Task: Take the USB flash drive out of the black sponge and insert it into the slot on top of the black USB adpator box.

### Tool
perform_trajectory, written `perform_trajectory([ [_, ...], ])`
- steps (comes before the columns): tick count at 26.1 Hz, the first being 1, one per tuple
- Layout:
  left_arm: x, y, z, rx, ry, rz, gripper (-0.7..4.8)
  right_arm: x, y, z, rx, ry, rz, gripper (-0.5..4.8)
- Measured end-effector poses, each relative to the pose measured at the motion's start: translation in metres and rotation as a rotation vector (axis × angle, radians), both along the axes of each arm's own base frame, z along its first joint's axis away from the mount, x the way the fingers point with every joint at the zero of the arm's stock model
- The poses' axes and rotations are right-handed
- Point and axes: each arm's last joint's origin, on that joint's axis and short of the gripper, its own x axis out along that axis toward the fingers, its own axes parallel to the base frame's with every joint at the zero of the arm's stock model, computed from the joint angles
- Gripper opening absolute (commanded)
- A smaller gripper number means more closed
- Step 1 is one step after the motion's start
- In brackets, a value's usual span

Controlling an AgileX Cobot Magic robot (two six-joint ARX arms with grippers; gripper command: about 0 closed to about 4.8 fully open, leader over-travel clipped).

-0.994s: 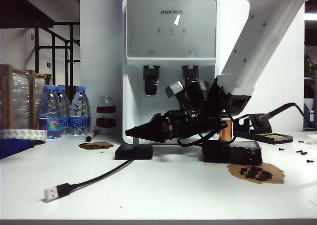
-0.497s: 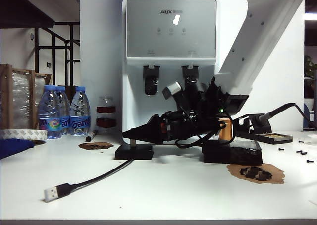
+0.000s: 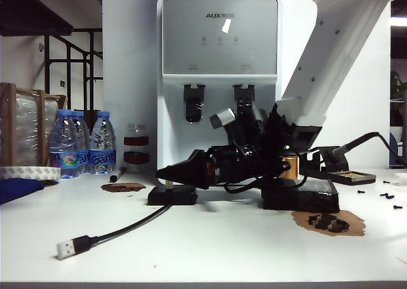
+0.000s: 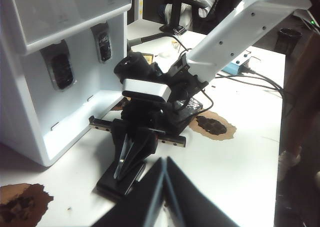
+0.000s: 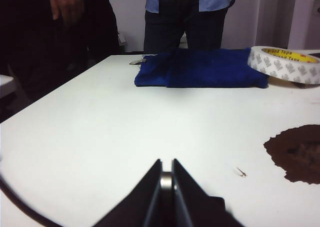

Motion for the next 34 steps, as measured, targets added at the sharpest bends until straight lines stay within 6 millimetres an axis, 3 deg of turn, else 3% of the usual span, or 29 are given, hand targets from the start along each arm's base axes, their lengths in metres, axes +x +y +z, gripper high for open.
perform_trajectory([
  [5,-0.001,-0.002,-0.003,-0.007,0.006,-0.013,-0.04,-0.001,-0.002,0.0,0.001,-0.013,-0.008,-0.05],
  [8,-0.004,-0.004,-0.015,-0.017,0.047,-0.028,-0.04,0.001,-0.006,0.0,0.019,-0.013,-0.009,-0.04],
  [15,-0.004,-0.004,-0.017,-0.001,0.012,-0.04,-0.04,0.009,-0.02,0.003,0.041,0.013,-0.045,-0.04],
  [30,-0.002,-0.003,-0.019,0.087,-0.037,0.005,-0.04,0.005,-0.017,0.0,0.072,0.002,-0.019,-0.04],
  [34,-0.002,-0.003,-0.019,0.099,-0.034,0.017,-0.04,0.002,-0.008,-0.003,0.078,-0.016,-0.008,-0.04],
])
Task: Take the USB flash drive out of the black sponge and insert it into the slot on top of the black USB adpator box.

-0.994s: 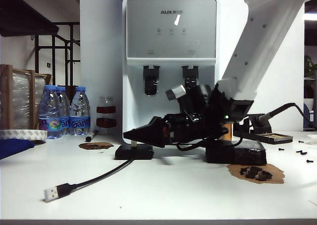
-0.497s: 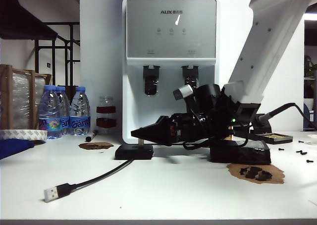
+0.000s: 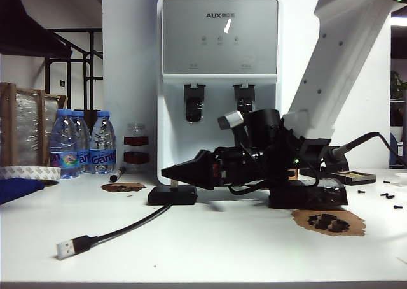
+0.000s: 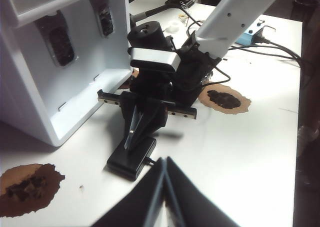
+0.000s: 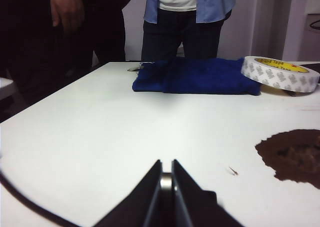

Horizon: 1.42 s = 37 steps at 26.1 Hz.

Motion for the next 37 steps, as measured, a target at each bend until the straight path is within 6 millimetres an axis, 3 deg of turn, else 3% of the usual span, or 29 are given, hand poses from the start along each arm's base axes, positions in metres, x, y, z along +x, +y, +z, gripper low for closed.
perform_trajectory([
  [21,-0.003,0.0,-0.004,-0.002,0.049,0.001,-0.04,-0.012,-0.001,-0.006,0.016,-0.088,-0.067,-0.04],
  [32,-0.004,0.003,-0.005,0.025,0.044,0.016,-0.04,-0.014,0.007,-0.003,0.015,0.181,-0.121,-0.04],
  [37,-0.004,0.003,-0.005,0.025,0.045,0.016,-0.04,-0.016,0.008,-0.003,0.009,0.215,-0.094,-0.04],
])
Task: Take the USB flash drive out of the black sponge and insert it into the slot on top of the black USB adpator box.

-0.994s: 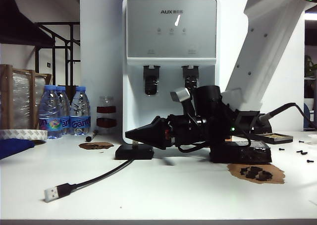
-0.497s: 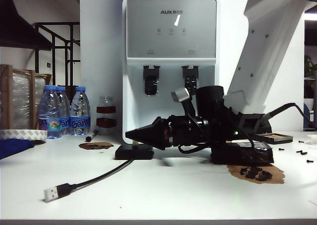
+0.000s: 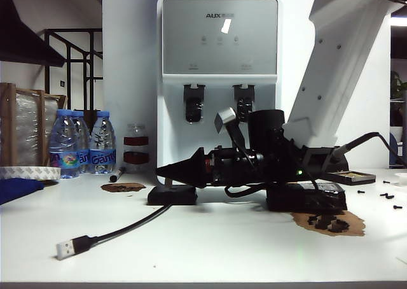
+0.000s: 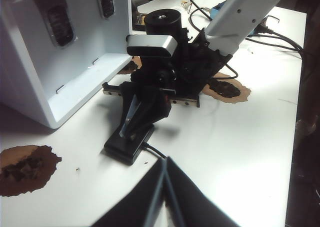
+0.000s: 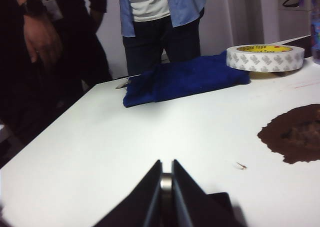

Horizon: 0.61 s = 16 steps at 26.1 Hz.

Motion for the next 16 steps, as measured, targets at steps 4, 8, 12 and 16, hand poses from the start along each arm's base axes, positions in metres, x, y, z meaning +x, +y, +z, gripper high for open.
perform_trajectory([
  [4,0.0,0.0,0.0,-0.001,0.0,0.0,-0.04,-0.0009,-0.0008,0.001,-0.002,0.017,0.039,-0.04],
  [8,-0.0001,0.0,0.0,-0.001,0.001,-0.001,-0.04,0.0006,-0.0054,0.0035,-0.004,-0.027,0.043,-0.04],
  [12,-0.0001,0.0,0.0,-0.002,0.001,-0.002,-0.04,0.0017,-0.009,0.0014,-0.015,-0.104,0.036,-0.04],
  [16,-0.0001,-0.0001,0.0,-0.002,0.001,-0.002,-0.04,0.0013,-0.0094,0.0002,-0.033,-0.196,0.028,-0.04],
])
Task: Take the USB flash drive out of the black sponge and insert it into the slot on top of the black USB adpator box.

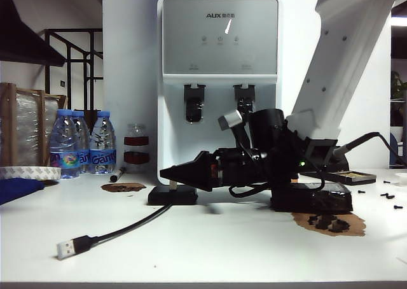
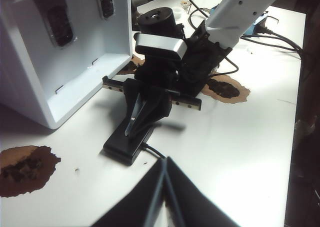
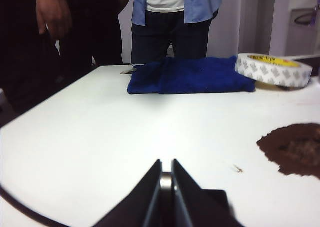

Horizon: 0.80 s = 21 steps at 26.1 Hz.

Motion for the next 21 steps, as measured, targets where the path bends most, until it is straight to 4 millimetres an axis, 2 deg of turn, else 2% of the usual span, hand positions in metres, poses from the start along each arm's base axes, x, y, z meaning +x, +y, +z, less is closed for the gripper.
perform_trajectory([
  [8,0.0,0.0,0.0,0.0,0.0,0.0,-0.04,0.0006,0.0,-0.0001,-0.008,-0.044,-0.021,-0.04],
  [21,0.0,0.0,0.0,0.0,0.0,0.0,-0.04,-0.0006,-0.0001,0.0015,-0.084,-0.001,-0.084,-0.04],
])
